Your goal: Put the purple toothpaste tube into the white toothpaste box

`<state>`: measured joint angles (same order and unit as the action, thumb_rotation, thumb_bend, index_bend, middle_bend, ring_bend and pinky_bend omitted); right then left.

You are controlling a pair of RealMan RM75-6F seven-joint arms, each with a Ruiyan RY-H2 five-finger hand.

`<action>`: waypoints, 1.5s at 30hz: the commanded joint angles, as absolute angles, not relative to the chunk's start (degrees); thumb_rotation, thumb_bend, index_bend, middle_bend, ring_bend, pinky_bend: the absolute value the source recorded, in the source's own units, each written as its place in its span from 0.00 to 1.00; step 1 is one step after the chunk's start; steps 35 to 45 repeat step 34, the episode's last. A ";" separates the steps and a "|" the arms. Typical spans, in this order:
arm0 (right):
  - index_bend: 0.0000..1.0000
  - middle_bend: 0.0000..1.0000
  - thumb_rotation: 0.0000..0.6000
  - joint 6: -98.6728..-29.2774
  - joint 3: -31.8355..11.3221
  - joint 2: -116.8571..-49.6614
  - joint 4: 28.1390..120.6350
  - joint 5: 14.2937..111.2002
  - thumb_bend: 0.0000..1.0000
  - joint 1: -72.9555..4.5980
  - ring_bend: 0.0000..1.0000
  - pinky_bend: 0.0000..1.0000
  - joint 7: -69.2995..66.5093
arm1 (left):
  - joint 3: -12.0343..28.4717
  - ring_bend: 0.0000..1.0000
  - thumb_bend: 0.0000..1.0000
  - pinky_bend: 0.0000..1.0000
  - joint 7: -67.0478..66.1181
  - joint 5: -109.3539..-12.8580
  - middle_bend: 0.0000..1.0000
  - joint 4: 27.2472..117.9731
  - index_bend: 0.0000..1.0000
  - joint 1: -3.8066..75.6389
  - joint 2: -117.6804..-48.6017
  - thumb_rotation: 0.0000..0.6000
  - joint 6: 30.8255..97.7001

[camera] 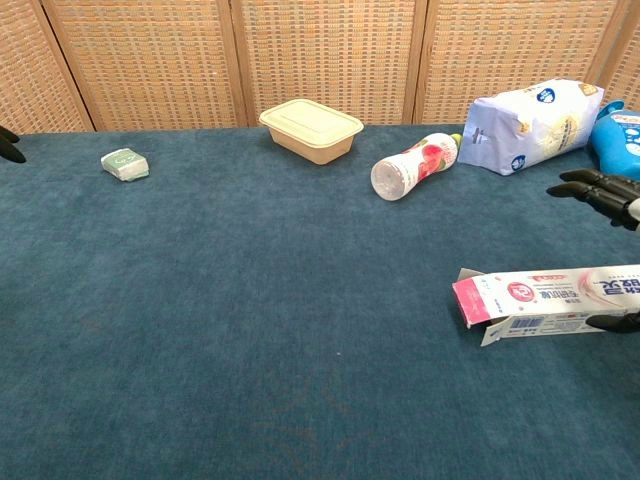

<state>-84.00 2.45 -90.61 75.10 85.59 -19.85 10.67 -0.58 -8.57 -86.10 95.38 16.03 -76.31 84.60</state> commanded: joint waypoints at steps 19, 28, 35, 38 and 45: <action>0.00 0.00 1.00 -93.68 8.27 -85.52 76.69 98.13 0.00 -11.74 0.00 0.04 11.42 | -5.83 0.00 0.16 0.00 -14.81 -88.08 0.00 93.38 0.00 10.76 -73.60 1.00 83.82; 0.00 0.00 1.00 -97.17 9.48 -85.96 74.47 102.83 0.00 -8.62 0.00 0.04 11.73 | -6.06 0.00 0.15 0.00 -16.21 -88.01 0.00 93.49 0.00 9.07 -72.54 1.00 83.65; 0.00 0.00 1.00 -97.94 8.44 -85.59 75.70 103.58 0.00 -7.66 0.00 0.04 12.19 | -5.53 0.00 0.15 0.00 -15.61 -89.51 0.00 94.31 0.00 8.00 -70.98 1.00 85.74; 0.00 0.00 1.00 -97.94 8.44 -85.59 75.70 103.58 0.00 -7.66 0.00 0.04 12.19 | -5.53 0.00 0.15 0.00 -15.61 -89.51 0.00 94.31 0.00 8.00 -70.98 1.00 85.74; 0.00 0.00 1.00 -97.94 8.44 -85.59 75.70 103.58 0.00 -7.66 0.00 0.04 12.19 | -5.53 0.00 0.15 0.00 -15.61 -89.51 0.00 94.31 0.00 8.00 -70.98 1.00 85.74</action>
